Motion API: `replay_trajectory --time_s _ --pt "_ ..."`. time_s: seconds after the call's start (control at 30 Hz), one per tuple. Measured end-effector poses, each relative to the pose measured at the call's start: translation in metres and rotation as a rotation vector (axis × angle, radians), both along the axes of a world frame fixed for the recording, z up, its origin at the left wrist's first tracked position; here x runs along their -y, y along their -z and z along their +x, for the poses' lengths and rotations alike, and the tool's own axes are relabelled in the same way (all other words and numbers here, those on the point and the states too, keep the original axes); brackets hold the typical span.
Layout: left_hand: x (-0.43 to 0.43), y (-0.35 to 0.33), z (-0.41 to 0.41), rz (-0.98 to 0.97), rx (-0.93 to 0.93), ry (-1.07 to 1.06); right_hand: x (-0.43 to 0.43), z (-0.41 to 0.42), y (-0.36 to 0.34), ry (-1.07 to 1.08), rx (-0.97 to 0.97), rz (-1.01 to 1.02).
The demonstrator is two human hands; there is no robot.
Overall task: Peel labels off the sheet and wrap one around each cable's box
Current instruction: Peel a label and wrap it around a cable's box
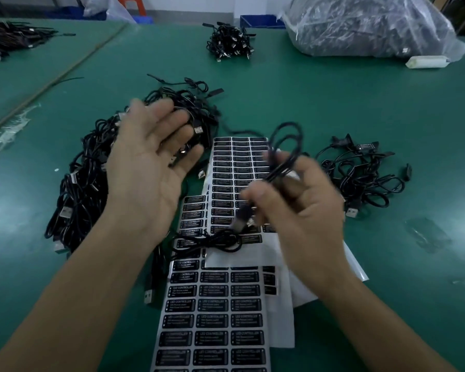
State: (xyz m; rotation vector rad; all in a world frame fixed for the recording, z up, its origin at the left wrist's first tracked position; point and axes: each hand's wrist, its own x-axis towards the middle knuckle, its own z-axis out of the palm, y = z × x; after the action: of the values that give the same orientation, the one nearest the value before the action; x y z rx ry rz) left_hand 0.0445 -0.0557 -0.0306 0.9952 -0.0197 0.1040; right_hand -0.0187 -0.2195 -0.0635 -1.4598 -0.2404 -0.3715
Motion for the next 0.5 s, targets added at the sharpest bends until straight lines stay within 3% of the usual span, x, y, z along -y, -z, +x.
replay_trajectory --time_s 0.07,0.17,0.3,0.4,0.5 --pt "-0.002 0.002 0.004 0.195 -0.012 -0.138 0.018 0.009 -0.004 0.195 0.023 0.020" --pt "-0.010 0.009 0.010 0.558 0.126 -0.299 0.051 0.019 -0.005 0.474 -0.010 0.055" --pt "-0.022 0.013 0.014 1.057 0.324 -0.472 0.084 0.025 0.001 0.651 -0.088 -0.007" --pt "-0.029 0.016 0.011 1.439 0.332 -0.470 0.098 0.029 0.010 0.737 -0.182 -0.163" --pt "-0.026 0.016 0.005 1.556 0.363 -0.371 0.103 0.028 0.014 0.824 -0.335 -0.294"
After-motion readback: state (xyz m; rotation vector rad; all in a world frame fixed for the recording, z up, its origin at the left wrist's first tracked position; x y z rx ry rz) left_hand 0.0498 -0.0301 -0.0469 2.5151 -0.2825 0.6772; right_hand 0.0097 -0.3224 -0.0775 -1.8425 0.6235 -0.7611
